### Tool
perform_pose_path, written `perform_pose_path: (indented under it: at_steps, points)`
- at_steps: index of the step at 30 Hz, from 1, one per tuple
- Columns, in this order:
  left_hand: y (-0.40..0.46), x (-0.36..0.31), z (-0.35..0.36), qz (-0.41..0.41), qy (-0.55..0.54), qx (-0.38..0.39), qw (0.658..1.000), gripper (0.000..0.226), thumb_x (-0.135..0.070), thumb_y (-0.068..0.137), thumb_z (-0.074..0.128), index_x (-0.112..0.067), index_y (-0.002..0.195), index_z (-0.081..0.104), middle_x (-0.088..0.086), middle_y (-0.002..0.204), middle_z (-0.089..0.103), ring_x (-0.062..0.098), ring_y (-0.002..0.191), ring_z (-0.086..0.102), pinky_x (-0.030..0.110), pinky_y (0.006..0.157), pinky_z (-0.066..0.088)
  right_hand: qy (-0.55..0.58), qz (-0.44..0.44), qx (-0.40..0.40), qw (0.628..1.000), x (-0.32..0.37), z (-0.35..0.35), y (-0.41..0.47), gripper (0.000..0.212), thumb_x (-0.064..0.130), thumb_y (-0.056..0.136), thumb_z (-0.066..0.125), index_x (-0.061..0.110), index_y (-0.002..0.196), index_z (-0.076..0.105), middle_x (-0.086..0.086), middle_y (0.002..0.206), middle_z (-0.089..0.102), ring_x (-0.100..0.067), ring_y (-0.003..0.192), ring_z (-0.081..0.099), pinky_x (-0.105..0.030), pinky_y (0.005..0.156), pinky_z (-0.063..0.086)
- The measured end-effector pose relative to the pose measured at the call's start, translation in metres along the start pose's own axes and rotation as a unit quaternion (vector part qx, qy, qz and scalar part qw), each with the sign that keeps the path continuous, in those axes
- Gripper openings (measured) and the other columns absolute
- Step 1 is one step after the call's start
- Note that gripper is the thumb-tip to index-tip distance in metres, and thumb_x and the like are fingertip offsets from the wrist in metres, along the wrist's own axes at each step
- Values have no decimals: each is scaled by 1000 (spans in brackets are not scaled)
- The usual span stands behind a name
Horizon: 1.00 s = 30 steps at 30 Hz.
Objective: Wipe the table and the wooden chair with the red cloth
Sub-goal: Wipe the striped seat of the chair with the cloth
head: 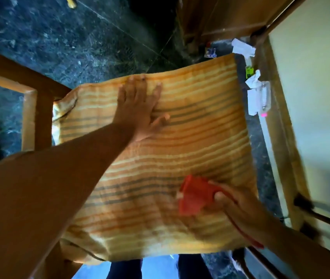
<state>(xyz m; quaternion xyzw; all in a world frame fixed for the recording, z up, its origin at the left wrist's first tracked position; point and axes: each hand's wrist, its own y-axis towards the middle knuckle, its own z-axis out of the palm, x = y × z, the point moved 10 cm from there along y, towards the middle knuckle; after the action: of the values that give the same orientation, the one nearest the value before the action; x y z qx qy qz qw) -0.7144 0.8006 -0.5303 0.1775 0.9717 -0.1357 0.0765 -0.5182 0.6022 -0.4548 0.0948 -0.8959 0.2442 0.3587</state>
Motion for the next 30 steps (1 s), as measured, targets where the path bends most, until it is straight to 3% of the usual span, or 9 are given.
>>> perform_pose_path:
  at_steps: [2, 3, 6, 9, 12, 16, 22, 25, 30]
  points:
    - [21, -44, -3, 92, 30, -14, 995, 85, -76, 85, 14, -32, 157, 5, 18, 166, 2, 41, 152, 1, 58, 119, -4, 10, 86, -132, 988, -21, -59, 10, 50, 80, 82, 37, 44, 96, 68, 18, 69, 70, 0, 65, 66, -13, 56, 49]
    - [33, -57, -4, 117, 36, -20, 992, 83, -76, 86, 12, -34, 157, 5, 16, 167, 3, 40, 152, 2, 57, 119, -3, 4, 94, -184, 978, -26, -80, 23, 56, 80, 84, 35, 37, 100, 66, 17, 71, 70, -2, 66, 66, -15, 57, 49]
    - [53, -57, 1, 114, 32, -46, 992, 73, -69, 91, 14, -38, 157, 6, 13, 167, 7, 38, 152, 9, 56, 121, 4, -146, 84, -224, 960, -28, -98, 90, 55, 58, 94, 37, 26, 134, 55, -7, 132, 62, -28, 117, 60, -41, 96, 48]
    - [54, -52, 10, 124, 19, -77, 989, 65, -62, 96, 18, -38, 156, 9, 13, 166, 12, 37, 152, 15, 56, 121, 9, -184, 74, -236, 951, -22, -60, 123, 50, 38, 94, 50, 11, 136, 54, -17, 140, 53, -38, 125, 52, -46, 103, 39]
    - [55, -53, 13, 135, 21, -76, 988, 62, -59, 99, 17, -38, 156, 8, 14, 165, 14, 38, 151, 17, 56, 121, 11, -189, -85, -101, 973, 18, 58, 36, 40, 36, 93, 51, 14, 125, 62, -3, 136, 57, -26, 125, 48, -40, 105, 32]
    - [52, -54, 12, 124, 28, -59, 990, 62, -57, 99, 16, -37, 157, 7, 14, 166, 12, 38, 151, 14, 55, 121, 8, -104, -120, 108, 981, 28, 132, -58, 29, 49, 87, 57, 33, 105, 73, 22, 126, 63, -6, 122, 58, -28, 109, 33]
    - [46, -63, -3, 101, 22, -68, 992, 68, -62, 97, 18, -30, 157, 13, 17, 166, 11, 40, 152, 8, 57, 120, 2, -76, 9, -105, 992, 13, 0, -21, 42, 53, 88, 44, 33, 118, 66, 7, 104, 70, -11, 92, 65, -22, 85, 49]
    - [48, -64, 0, 78, 6, -75, 994, 68, -61, 97, 17, -31, 158, 12, 16, 166, 9, 38, 152, 7, 53, 121, 2, -92, 69, -272, 955, -6, -91, 25, 34, 47, 95, 41, 23, 107, 62, 3, 83, 60, -5, 75, 49, -11, 66, 37]
    - [51, -59, 11, 71, 6, -92, 993, 61, -54, 100, 19, -33, 157, 13, 16, 166, 13, 37, 152, 13, 51, 121, 6, -250, 138, -254, 924, -45, -103, 142, 42, 45, 97, 45, 17, 123, 62, -16, 120, 62, -38, 105, 56, -42, 84, 42]
